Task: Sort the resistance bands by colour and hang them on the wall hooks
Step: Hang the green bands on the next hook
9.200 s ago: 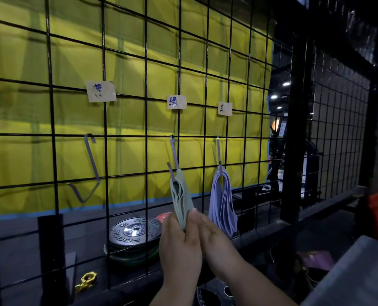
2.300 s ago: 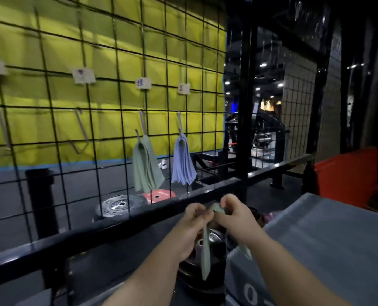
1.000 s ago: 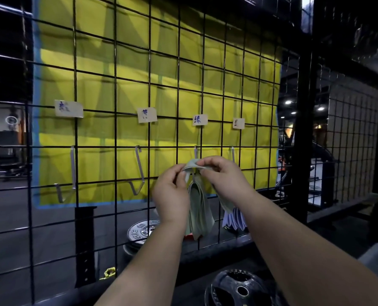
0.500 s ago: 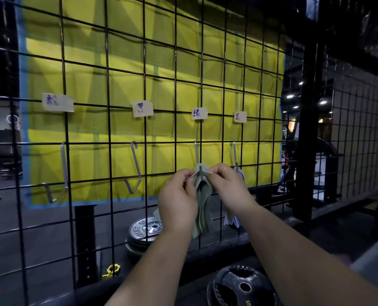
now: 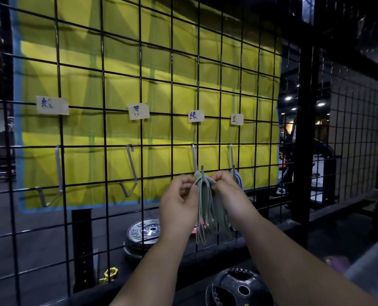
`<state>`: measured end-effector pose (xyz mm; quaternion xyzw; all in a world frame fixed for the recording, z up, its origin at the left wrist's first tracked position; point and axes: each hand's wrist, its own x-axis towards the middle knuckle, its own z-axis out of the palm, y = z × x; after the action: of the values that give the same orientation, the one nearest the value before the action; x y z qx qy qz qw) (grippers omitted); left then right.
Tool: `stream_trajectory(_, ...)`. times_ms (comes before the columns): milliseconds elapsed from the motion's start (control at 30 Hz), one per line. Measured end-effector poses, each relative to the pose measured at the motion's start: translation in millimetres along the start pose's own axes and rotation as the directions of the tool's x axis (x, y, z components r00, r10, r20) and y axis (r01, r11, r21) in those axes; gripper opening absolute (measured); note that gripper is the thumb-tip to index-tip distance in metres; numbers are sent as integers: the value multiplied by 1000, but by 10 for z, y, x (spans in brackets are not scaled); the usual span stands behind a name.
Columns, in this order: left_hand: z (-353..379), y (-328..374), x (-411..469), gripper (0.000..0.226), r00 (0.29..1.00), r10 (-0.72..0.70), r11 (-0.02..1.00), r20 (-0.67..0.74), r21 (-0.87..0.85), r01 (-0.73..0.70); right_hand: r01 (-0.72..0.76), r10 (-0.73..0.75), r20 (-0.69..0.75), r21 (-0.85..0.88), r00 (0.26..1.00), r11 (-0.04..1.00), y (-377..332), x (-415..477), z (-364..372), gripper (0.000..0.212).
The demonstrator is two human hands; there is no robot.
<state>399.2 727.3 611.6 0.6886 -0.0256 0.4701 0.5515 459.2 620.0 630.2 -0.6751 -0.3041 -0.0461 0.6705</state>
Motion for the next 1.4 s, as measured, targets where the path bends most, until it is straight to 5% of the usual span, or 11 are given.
stream_trajectory(167,-36,23,48,23,995,62,992,72,106,-69,-27,14,68,196,998,980,-3,-28,57,4)
stream_trajectory(267,-37,55,124,24,997,43,968,69,243,-58,-38,19,87,217,996,975,48,-21,62,39)
stream_trajectory(367,-37,74,185,22,997,74,937,13,342,-74,-63,48,98,162,994,985,49,-25,73,51)
stream_trajectory(433,-43,115,218,17,997,83,953,4,293,-81,-69,52,120,144,991,987,41,-20,81,58)
stream_trajectory(500,-50,140,248,12,998,60,979,35,193,-65,-53,32,151,140,988,989,11,-31,103,42)
stream_trajectory(700,-96,280,247,16,985,-131,977,113,-155,147,-88,61,151,179,987,980,-43,-32,160,50)
stream_trajectory(800,-127,336,259,18,975,-184,959,124,-195,206,-127,73,215,249,974,960,-19,-9,165,59)
stream_trajectory(967,-151,415,297,24,940,-300,904,161,-268,334,-112,46,269,236,962,965,-53,-36,226,30)
stream_trajectory(1400,-109,401,260,19,952,-279,891,122,-336,304,-161,90,223,324,971,932,37,38,197,48)
